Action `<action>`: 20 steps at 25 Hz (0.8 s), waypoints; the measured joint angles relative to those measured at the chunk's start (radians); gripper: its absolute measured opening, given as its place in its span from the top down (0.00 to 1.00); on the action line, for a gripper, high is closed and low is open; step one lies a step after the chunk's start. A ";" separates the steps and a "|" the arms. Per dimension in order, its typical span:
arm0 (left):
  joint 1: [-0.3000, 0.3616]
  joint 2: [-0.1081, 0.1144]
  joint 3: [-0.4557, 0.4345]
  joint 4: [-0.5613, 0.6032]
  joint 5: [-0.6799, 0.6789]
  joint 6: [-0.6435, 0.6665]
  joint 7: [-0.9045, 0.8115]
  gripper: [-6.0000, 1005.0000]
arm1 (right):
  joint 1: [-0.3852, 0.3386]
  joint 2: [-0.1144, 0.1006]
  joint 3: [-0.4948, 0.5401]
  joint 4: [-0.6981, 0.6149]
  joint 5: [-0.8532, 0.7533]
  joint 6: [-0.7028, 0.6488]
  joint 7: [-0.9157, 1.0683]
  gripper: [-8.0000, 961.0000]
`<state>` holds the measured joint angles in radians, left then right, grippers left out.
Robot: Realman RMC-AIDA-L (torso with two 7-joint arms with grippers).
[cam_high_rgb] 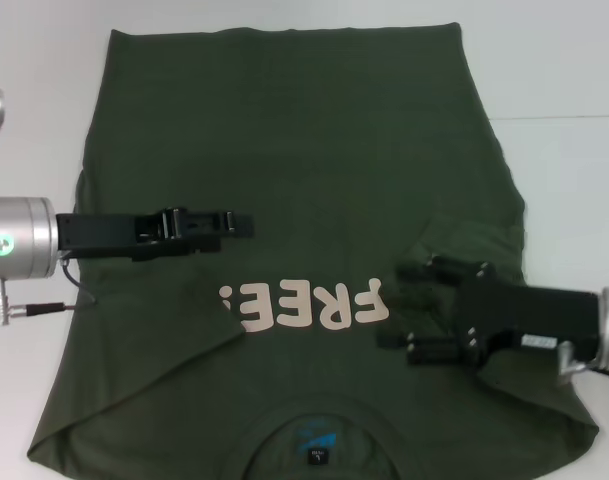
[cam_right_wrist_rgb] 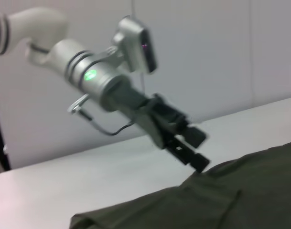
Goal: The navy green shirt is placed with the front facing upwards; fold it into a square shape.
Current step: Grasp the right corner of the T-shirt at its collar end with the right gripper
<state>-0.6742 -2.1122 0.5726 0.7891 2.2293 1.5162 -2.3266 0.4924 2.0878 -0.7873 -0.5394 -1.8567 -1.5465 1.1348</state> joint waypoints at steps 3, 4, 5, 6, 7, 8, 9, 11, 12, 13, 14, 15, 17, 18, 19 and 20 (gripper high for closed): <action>0.023 -0.007 -0.007 -0.005 -0.045 0.034 0.120 0.29 | -0.021 -0.002 0.023 -0.070 0.006 -0.015 0.071 0.02; 0.027 -0.008 -0.008 -0.007 -0.055 0.047 0.162 0.25 | -0.032 -0.003 0.023 -0.112 0.006 -0.018 0.112 0.02; 0.031 -0.009 -0.009 -0.009 -0.063 0.061 0.211 0.22 | -0.042 -0.003 0.023 -0.148 0.005 -0.020 0.148 0.02; 0.035 -0.009 -0.011 -0.011 -0.066 0.075 0.258 0.18 | -0.055 -0.003 0.020 -0.197 0.003 -0.020 0.194 0.02; 0.038 -0.009 -0.012 -0.012 -0.068 0.089 0.310 0.15 | -0.069 -0.003 0.016 -0.247 -0.004 -0.022 0.244 0.02; 0.041 -0.009 -0.013 -0.012 -0.069 0.100 0.356 0.11 | -0.079 -0.003 0.013 -0.292 -0.013 -0.023 0.287 0.02; 0.044 -0.009 -0.013 -0.013 -0.071 0.112 0.407 0.08 | -0.089 -0.003 0.013 -0.346 -0.033 -0.026 0.346 0.02; 0.049 -0.014 -0.011 -0.015 -0.075 0.138 0.511 0.08 | -0.100 -0.002 0.015 -0.434 -0.082 -0.033 0.448 0.02; 0.049 -0.015 -0.010 -0.015 -0.075 0.139 0.520 0.08 | -0.101 -0.002 0.017 -0.469 -0.112 -0.038 0.522 0.02; 0.049 -0.018 -0.005 -0.016 -0.076 0.141 0.540 0.08 | -0.100 -0.004 0.021 -0.494 -0.133 -0.043 0.580 0.02; 0.045 -0.022 -0.001 -0.016 -0.077 0.137 0.550 0.08 | -0.096 -0.007 0.024 -0.498 -0.141 -0.046 0.623 0.02; 0.043 -0.024 0.000 -0.016 -0.077 0.132 0.553 0.09 | -0.089 -0.013 0.032 -0.493 -0.143 -0.053 0.681 0.02; 0.034 -0.029 0.002 -0.017 -0.077 0.122 0.565 0.09 | -0.066 -0.029 0.063 -0.455 -0.128 -0.068 0.758 0.02; 0.028 -0.032 0.003 -0.018 -0.077 0.118 0.573 0.09 | -0.054 -0.036 0.080 -0.435 -0.122 -0.079 0.786 0.02; 0.023 -0.034 0.003 -0.019 -0.077 0.116 0.580 0.09 | -0.039 -0.045 0.100 -0.417 -0.117 -0.089 0.818 0.02; 0.021 -0.035 0.005 -0.019 -0.077 0.116 0.583 0.09 | -0.026 -0.055 0.111 -0.407 -0.119 -0.100 0.847 0.02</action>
<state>-0.6530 -2.1471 0.5774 0.7700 2.1521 1.6321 -1.7437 0.4663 2.0325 -0.6766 -0.9466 -1.9758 -1.6464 1.9823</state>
